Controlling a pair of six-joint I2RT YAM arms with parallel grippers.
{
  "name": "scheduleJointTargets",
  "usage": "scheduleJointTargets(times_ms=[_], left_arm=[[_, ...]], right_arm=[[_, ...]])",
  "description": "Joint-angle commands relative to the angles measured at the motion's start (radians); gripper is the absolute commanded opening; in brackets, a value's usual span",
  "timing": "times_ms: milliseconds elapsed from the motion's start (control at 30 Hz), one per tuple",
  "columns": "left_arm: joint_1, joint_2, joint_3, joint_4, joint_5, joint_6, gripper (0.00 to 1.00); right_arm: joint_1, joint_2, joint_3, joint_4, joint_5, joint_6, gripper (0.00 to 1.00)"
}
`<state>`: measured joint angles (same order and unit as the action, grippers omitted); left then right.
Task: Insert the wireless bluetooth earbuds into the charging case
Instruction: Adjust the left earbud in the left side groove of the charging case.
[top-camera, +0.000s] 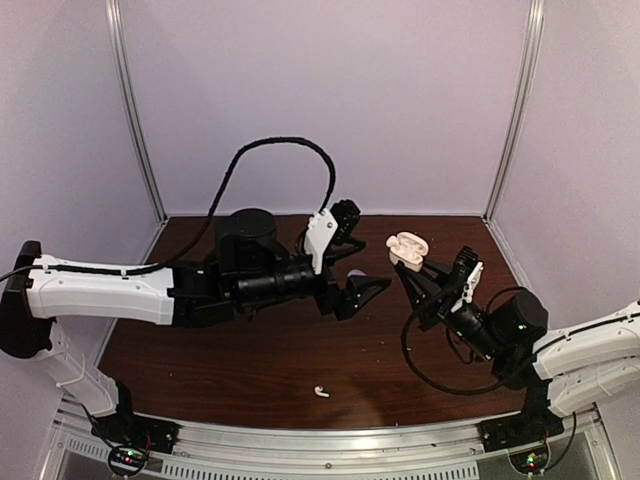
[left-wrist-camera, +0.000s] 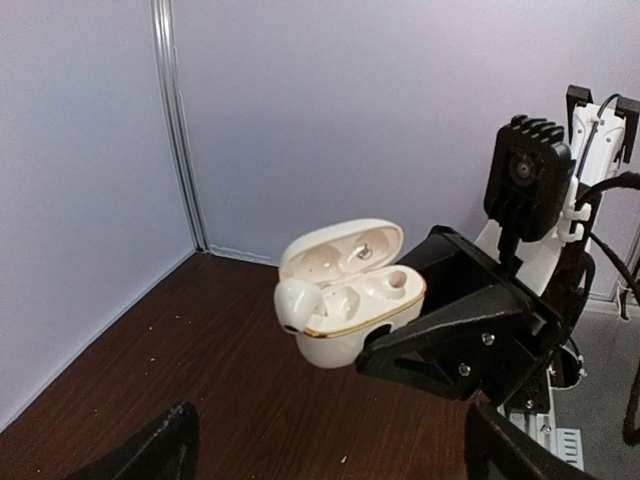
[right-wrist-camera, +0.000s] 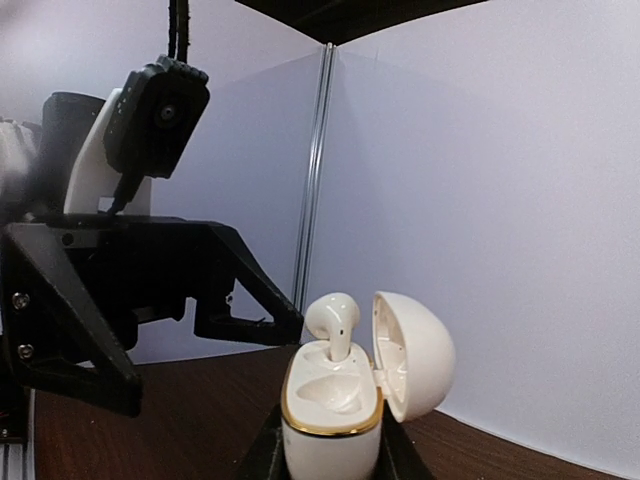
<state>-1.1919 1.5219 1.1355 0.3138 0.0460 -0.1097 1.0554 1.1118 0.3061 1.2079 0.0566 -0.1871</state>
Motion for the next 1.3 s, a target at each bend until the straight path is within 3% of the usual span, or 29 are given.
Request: scheduleJointTargets(times_ms=[0, 267, 533, 867, 1267], left_arm=[[0.002, -0.14, -0.075, -0.006, 0.022, 0.084, 0.97], [0.002, -0.314, -0.135, -0.191, 0.12, 0.321, 0.98], [0.002, -0.349, -0.109, -0.306, 0.244, 0.488, 0.98], [-0.003, -0.326, -0.087, -0.359, 0.349, 0.597, 0.98], [-0.017, -0.285, -0.047, -0.379, 0.355, 0.624, 0.98]], right_arm=[[-0.02, -0.066, -0.012, -0.052, -0.103, 0.076, 0.0], [-0.04, -0.2, 0.035, -0.326, -0.384, 0.142, 0.0], [-0.043, -0.205, 0.152, -0.55, -0.703, 0.187, 0.0], [-0.043, -0.128, 0.205, -0.55, -0.904, 0.259, 0.0], [-0.043, -0.107, 0.215, -0.564, -0.964, 0.252, 0.0]])
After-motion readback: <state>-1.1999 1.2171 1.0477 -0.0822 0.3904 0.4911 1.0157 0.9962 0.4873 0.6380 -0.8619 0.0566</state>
